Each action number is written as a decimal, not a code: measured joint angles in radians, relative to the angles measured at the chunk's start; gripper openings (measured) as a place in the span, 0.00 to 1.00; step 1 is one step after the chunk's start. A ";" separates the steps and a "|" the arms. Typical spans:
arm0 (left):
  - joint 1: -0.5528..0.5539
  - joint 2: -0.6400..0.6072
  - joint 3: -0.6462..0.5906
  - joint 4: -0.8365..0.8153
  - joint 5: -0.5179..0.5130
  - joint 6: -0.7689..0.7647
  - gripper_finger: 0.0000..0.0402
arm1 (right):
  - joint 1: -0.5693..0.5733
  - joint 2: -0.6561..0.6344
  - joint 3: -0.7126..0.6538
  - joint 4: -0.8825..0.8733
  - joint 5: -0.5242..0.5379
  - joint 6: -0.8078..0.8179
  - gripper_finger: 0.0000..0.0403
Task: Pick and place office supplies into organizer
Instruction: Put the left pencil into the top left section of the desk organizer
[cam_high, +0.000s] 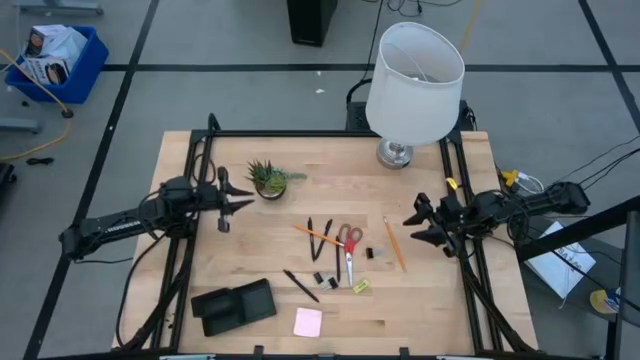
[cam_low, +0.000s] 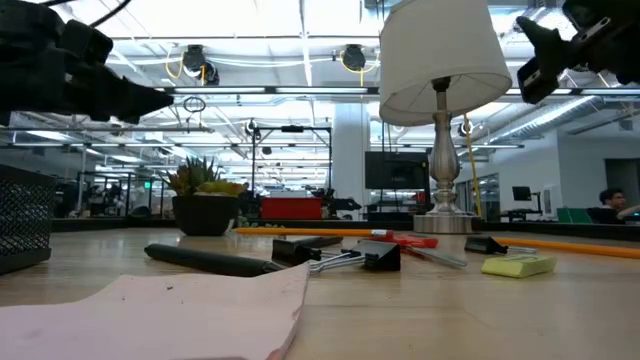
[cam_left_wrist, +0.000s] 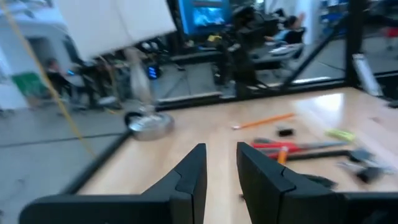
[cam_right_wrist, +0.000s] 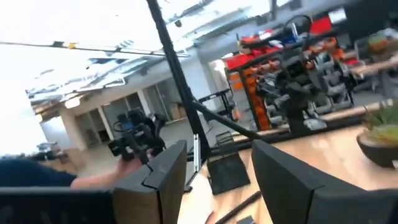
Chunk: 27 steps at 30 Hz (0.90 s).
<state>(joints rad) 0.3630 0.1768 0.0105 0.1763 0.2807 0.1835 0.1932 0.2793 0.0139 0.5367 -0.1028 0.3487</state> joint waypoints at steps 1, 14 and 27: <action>0.000 0.000 0.000 0.012 -0.013 0.000 0.23 | 0.006 0.011 0.000 0.028 0.000 -0.016 0.43; -0.012 0.000 0.000 0.095 -0.013 -0.542 0.23 | 0.026 0.212 0.000 0.113 0.403 -0.060 0.42; -0.014 0.000 0.000 0.167 -0.013 -0.765 0.23 | 0.204 0.812 0.345 0.178 0.452 -0.034 0.42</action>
<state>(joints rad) 0.3489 0.1764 0.0105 0.3437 0.2676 -0.5820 0.3973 1.0910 0.3590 0.7149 0.3490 0.3145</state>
